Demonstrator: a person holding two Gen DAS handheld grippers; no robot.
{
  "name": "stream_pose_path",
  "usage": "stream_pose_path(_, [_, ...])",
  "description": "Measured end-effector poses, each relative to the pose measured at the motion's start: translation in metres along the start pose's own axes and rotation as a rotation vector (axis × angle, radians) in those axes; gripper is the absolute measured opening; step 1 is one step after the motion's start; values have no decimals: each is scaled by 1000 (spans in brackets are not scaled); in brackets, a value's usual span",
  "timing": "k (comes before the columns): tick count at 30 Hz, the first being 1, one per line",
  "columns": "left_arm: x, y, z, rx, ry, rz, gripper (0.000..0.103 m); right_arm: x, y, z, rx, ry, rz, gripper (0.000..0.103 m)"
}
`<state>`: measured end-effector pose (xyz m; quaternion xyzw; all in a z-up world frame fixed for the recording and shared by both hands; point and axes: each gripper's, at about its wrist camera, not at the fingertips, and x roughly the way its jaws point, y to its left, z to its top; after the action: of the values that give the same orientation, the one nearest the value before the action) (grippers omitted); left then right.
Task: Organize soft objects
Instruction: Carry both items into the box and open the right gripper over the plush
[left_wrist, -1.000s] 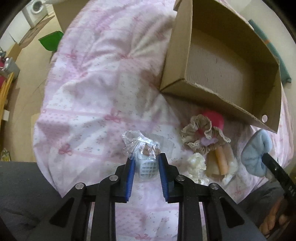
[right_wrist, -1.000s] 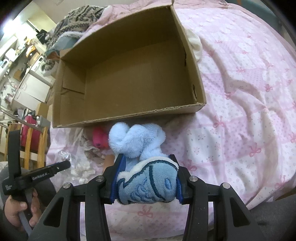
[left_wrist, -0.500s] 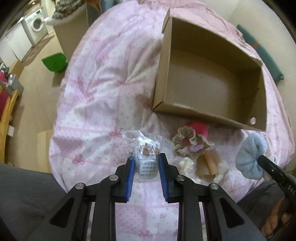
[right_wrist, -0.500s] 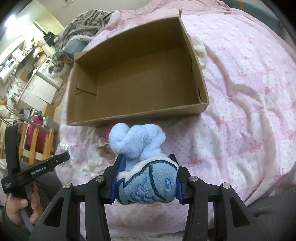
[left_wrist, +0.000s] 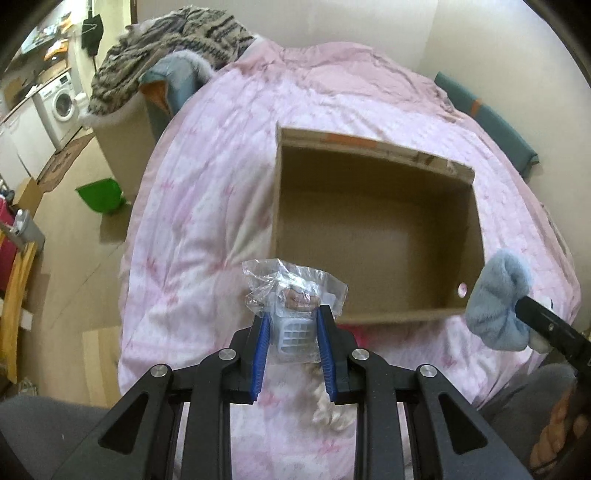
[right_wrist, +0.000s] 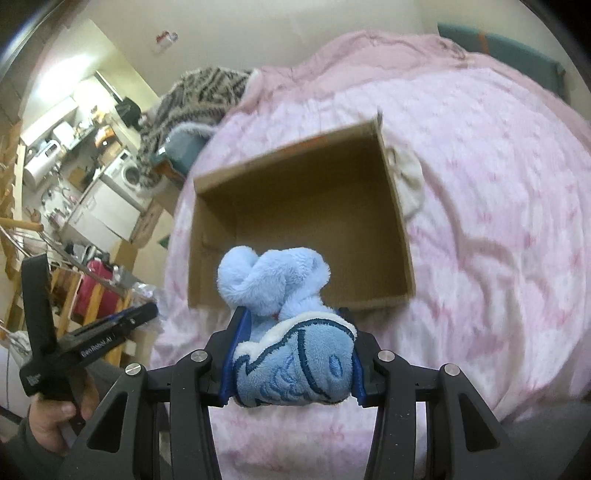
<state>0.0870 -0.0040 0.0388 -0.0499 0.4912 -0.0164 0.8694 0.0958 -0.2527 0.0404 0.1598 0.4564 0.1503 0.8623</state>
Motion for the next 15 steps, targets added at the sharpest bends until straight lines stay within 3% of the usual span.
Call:
stream_pose_path(7, [17, -13, 33, 20, -36, 3, 23, 7, -5, 37, 1, -90, 13, 49])
stream_pose_path(15, [54, -28, 49, 67, -55, 11, 23, 41, -26, 48, 21, -95, -6, 49])
